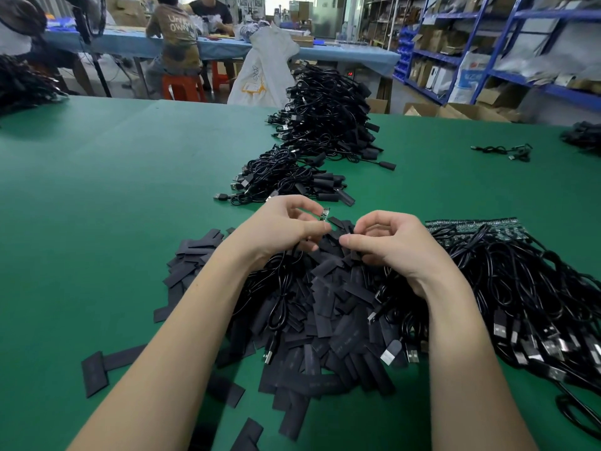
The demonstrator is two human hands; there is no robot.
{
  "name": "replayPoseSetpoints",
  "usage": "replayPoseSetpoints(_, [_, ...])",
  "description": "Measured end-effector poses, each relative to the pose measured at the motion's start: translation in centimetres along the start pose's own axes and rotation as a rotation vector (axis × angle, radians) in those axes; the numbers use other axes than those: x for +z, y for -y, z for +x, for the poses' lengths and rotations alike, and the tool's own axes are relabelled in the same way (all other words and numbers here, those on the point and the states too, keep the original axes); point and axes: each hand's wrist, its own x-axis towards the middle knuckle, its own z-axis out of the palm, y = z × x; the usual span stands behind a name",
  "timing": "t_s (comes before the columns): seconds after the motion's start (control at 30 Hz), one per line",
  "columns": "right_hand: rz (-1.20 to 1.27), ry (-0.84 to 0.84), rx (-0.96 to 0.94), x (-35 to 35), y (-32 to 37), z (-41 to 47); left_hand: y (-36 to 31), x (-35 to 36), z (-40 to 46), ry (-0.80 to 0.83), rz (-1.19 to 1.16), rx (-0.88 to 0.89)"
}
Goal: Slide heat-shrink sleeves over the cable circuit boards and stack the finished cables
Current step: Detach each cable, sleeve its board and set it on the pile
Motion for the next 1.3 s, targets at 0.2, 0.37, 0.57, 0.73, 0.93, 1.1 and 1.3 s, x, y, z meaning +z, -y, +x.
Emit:
replayPoseSetpoints(0.2, [0.115,-0.009,0.022,0.1,-0.1,-0.1,-0.1,0.2,0.0,0.003,-0.027,-0.021])
replayPoseSetpoints(0.37, [0.179,-0.035,0.017,0.6,-0.2,0.1,-0.1,0.2,-0.1,0.027,-0.024,-0.028])
replayPoseSetpoints(0.57, [0.38,-0.032,0.014,1.2,-0.2,0.3,-0.1,0.4,-0.2,0.099,-0.053,0.008])
replayPoseSetpoints(0.73, [0.362,-0.063,-0.024,1.8,-0.1,0.3,-0.2,0.4,-0.3,0.115,-0.105,0.024])
replayPoseSetpoints(0.93, [0.383,-0.006,-0.045,1.9,0.0,0.0,-0.2,0.3,-0.4,0.103,-0.129,0.038])
replayPoseSetpoints(1.1, [0.486,0.041,-0.028,1.5,0.0,-0.3,-0.1,0.0,-0.2,0.113,-0.136,0.038])
replayPoseSetpoints(1.3, [0.589,-0.036,0.012,1.4,0.1,0.0,-0.1,0.0,-0.1,0.123,-0.138,0.026])
